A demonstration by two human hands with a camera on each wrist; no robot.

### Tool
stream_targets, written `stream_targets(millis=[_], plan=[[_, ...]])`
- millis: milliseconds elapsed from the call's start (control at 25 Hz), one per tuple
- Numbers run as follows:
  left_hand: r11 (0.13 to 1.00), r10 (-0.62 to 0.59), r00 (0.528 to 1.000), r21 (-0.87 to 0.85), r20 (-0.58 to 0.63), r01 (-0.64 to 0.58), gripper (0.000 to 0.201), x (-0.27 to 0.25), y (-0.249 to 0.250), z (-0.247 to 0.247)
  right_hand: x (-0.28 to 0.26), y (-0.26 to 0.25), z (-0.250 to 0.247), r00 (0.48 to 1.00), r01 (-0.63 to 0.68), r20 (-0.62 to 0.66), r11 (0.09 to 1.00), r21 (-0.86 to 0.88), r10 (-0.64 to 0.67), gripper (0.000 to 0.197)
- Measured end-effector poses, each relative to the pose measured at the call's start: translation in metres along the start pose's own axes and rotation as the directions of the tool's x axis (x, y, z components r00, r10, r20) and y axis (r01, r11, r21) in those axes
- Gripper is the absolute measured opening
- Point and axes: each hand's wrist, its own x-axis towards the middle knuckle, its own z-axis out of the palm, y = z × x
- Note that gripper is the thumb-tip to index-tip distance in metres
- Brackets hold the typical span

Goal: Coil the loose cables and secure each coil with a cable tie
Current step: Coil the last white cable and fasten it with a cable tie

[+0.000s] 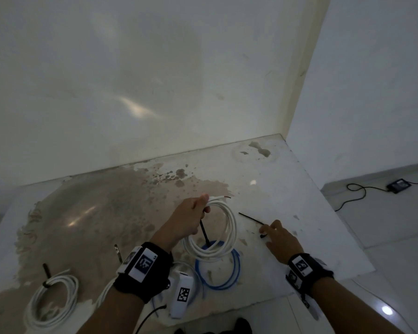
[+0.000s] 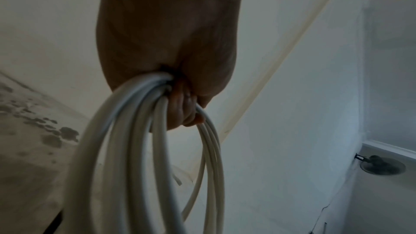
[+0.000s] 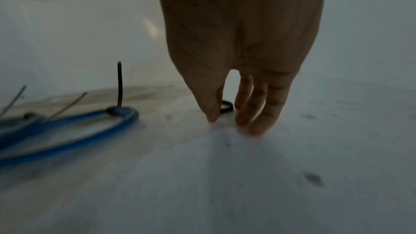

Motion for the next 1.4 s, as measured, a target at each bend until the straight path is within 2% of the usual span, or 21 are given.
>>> stream_targets(millis=[80, 160, 200, 280, 360, 480, 520, 600, 680, 760, 880, 1000, 1120, 1280, 1400], plan=[[1.000, -0.022, 1.000, -0.005, -0.005, 0.022, 0.045, -0.001, 0.001, -0.003, 0.002, 0.002, 0.005, 0.999, -0.002, -0.041, 0.998, -0.069, 0.000, 0.020], [0.999, -0.052, 0.998, -0.014, -0.040, 0.051, 0.046, -0.005, 0.002, -0.009, 0.001, 0.002, 0.004, 0.998, -0.001, -0.060, 0.999, -0.047, -0.002, 0.013], [0.998, -0.062, 0.996, -0.025, -0.064, 0.061, 0.046, -0.006, 0.002, -0.012, 0.000, 0.001, 0.001, 0.997, -0.005, -0.079, 1.000, 0.018, 0.007, 0.011], [0.996, -0.074, 0.991, -0.058, -0.114, 0.068, 0.048, -0.007, 0.003, -0.019, -0.003, -0.009, -0.019, 0.980, 0.028, -0.196, 0.977, 0.213, 0.015, 0.005], [0.993, -0.086, 0.984, -0.093, -0.157, 0.072, 0.050, -0.006, 0.003, -0.026, -0.009, -0.033, -0.058, 0.955, 0.121, -0.297, 0.905, 0.407, 0.006, 0.006], [0.993, -0.076, 0.974, -0.105, -0.211, 0.054, 0.052, -0.002, 0.004, -0.031, -0.038, -0.084, -0.135, 0.936, 0.308, -0.340, 0.694, 0.651, -0.096, 0.004], [0.995, -0.060, 0.970, -0.096, -0.234, 0.038, 0.052, -0.001, 0.005, -0.033, -0.049, -0.101, -0.157, 0.928, 0.358, -0.338, 0.634, 0.686, -0.158, 0.003], [0.999, -0.006, 0.964, -0.048, -0.267, -0.007, 0.051, 0.000, 0.011, -0.036, -0.069, -0.128, -0.186, 0.913, 0.405, -0.286, 0.582, 0.705, -0.289, 0.004], [0.998, 0.063, 0.964, 0.036, -0.259, -0.056, 0.047, 0.000, 0.019, -0.040, -0.080, -0.148, -0.197, 0.897, 0.394, -0.156, 0.586, 0.708, -0.414, 0.006], [0.995, 0.100, 0.959, 0.043, -0.264, -0.092, 0.046, -0.001, 0.024, -0.046, -0.082, -0.160, -0.197, 0.875, 0.363, -0.023, 0.624, 0.692, -0.483, 0.008], [0.988, 0.150, 0.957, -0.005, -0.249, -0.156, 0.050, -0.004, 0.030, -0.054, -0.074, -0.174, -0.192, 0.865, 0.333, 0.041, 0.632, 0.700, -0.501, 0.009], [0.965, 0.259, 0.951, 0.009, -0.165, -0.262, 0.052, -0.013, 0.036, -0.055, -0.063, -0.188, -0.188, 0.868, 0.392, -0.109, 0.533, 0.750, -0.484, 0.007], [0.961, 0.260, 0.947, -0.040, -0.188, -0.272, 0.052, -0.019, 0.040, -0.057, -0.058, -0.197, -0.184, 0.824, 0.507, -0.259, 0.451, 0.735, -0.504, 0.012], [0.963, 0.219, 0.939, -0.095, -0.267, -0.251, 0.051, -0.021, 0.040, -0.063, -0.056, -0.208, -0.169, 0.795, 0.600, -0.416, 0.478, 0.641, -0.441, 0.008], [0.972, 0.201, 0.942, -0.064, -0.269, -0.226, 0.050, -0.024, 0.040, -0.067, -0.056, -0.217, -0.163, 0.787, 0.616, -0.488, 0.450, 0.647, -0.377, 0.011]])
